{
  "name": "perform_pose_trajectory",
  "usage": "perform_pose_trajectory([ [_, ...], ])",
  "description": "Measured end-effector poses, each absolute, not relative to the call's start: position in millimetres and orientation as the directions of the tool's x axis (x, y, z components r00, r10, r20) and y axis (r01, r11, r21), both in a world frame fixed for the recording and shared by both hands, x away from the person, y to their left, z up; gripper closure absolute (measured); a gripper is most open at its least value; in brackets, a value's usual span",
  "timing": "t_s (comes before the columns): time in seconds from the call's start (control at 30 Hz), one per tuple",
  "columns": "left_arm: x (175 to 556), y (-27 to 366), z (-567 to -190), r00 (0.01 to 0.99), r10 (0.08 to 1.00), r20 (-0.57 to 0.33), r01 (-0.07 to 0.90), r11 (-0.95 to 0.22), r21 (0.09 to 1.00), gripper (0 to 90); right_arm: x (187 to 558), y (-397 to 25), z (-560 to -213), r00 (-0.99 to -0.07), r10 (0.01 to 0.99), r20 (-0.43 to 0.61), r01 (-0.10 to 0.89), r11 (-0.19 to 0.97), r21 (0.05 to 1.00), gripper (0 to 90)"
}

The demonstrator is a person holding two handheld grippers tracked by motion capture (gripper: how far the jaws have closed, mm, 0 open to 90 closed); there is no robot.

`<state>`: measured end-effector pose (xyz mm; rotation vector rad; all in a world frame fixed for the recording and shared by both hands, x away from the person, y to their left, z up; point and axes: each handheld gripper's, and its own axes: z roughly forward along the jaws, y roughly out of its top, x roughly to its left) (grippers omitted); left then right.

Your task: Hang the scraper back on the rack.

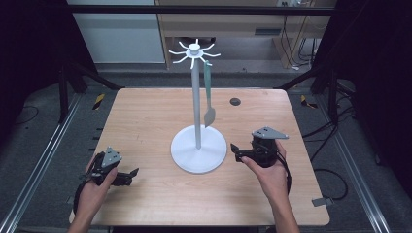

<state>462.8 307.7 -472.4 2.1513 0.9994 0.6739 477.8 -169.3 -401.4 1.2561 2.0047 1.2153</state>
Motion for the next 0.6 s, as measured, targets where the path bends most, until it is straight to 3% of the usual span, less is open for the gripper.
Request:
perform_pose_trajectory([
  [0.6, 463.6, 306.8, -472.5, 0.578, 0.797, 0.174, 0.454, -0.491, 0.743, 2.8, 486.5, -187.6, -439.7, -0.411, 0.907, 0.094, 0.539, 0.159, 0.827, 9.4],
])
